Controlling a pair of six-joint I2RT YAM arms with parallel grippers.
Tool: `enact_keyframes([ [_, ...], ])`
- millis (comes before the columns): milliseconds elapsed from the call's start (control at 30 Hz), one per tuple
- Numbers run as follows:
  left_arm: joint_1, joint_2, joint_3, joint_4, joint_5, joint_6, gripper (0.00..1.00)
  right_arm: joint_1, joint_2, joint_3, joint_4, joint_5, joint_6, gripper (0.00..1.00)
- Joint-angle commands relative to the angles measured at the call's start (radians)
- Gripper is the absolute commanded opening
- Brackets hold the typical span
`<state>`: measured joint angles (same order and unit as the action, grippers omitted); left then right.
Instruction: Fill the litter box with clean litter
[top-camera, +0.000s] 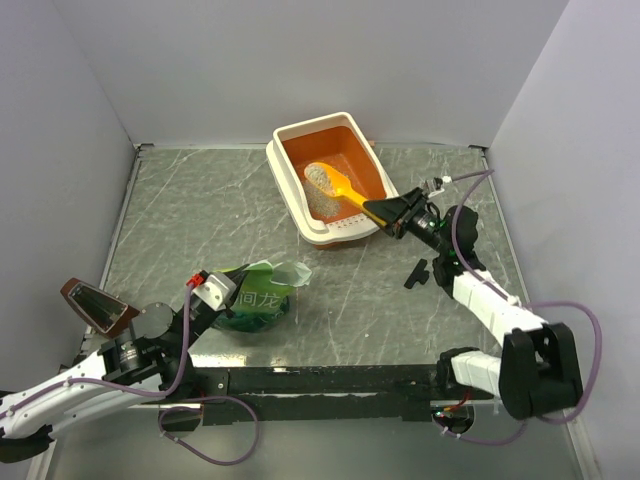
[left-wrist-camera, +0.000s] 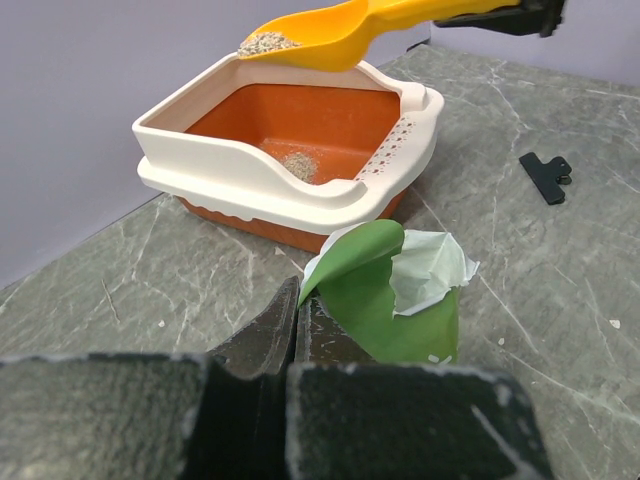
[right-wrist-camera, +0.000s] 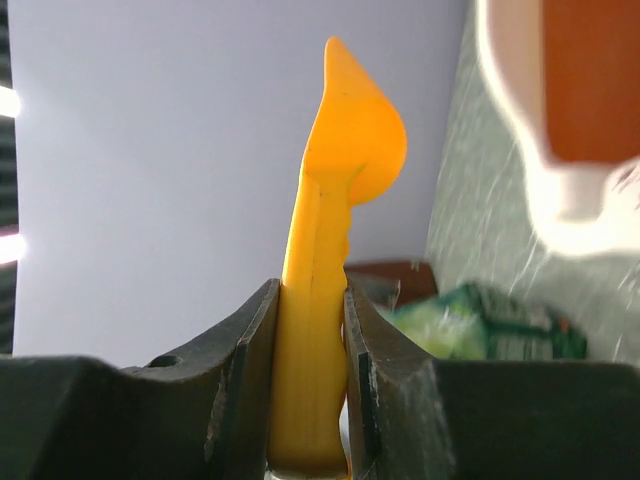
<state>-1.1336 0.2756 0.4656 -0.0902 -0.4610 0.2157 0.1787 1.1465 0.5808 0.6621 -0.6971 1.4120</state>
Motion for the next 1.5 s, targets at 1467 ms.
enact_keyframes([
  [1467, -0.002, 0.065, 0.010, 0.081, 0.004, -0.007, 0.01, 0.470, 0.267, 0.981, -1.276, 1.095, -1.294, 0.00],
])
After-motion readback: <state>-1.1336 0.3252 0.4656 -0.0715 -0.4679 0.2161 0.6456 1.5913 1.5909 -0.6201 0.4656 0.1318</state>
